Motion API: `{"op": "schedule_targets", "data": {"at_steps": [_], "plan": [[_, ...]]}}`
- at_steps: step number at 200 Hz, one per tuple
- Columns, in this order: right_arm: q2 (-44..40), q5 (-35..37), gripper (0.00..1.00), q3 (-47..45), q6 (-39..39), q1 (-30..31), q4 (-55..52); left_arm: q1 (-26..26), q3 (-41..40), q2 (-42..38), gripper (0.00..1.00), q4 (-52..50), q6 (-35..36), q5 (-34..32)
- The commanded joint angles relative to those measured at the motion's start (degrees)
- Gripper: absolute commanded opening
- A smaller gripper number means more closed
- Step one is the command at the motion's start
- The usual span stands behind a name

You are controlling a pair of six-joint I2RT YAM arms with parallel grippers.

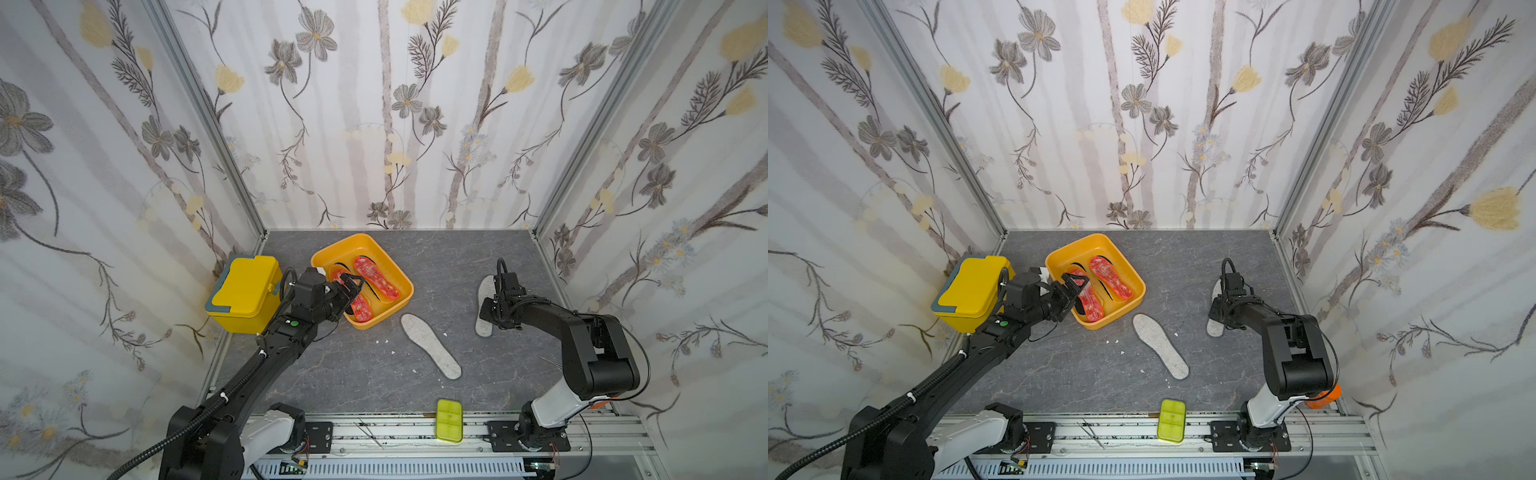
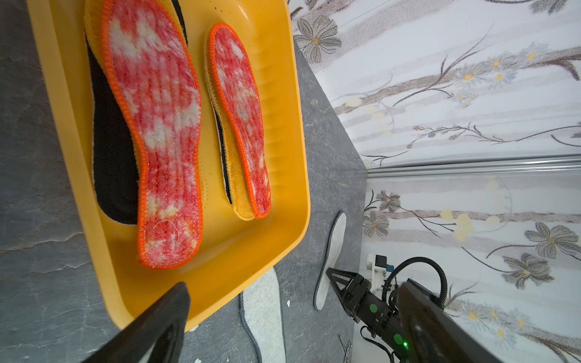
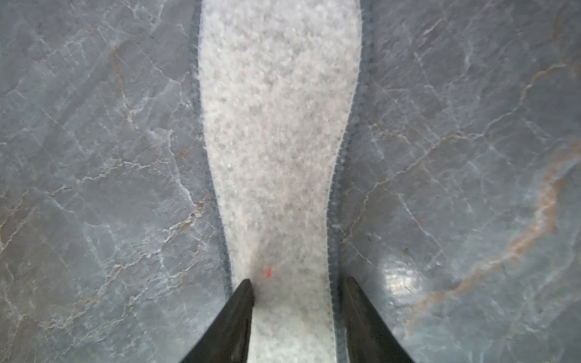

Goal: Put the insoles into the storage box
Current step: Pick up the insole from the center of the board.

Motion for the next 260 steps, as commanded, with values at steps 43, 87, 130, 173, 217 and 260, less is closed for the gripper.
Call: {"op": "schedule_targets", "data": {"at_steps": [43, 87, 130, 173, 217, 260], "plan": [[3.8, 1.8, 0.32, -3.2, 0.1, -0.1, 2.6, 0.0, 0.5, 0.0, 1.0, 1.0, 0.1, -0.8], [3.2, -0.3, 0.15, -3.5, -0.1, -0.2, 4.2, 0.0, 0.7, 0.2, 1.0, 0.9, 0.2, -0.9], [1.4, -2.7, 0.05, -5.7, -0.9, -0.7, 6.1, 0.0, 0.5, 0.1, 1.0, 0.7, 0.2, -1.1], [-2.1, -4.7, 0.0, -7.5, -2.3, -1.4, 8.8, 0.0, 0.5, -0.3, 1.0, 0.4, 0.3, -1.2], [-12.0, -8.9, 0.0, -10.0, -6.1, -1.4, 13.1, 0.1, 0.3, 0.1, 1.0, 0.9, -0.2, -1.0], [-20.2, -13.6, 0.0, -10.0, -8.6, -1.3, 14.9, -0.2, 0.4, 0.7, 1.0, 1.5, -0.3, -0.8]]}}
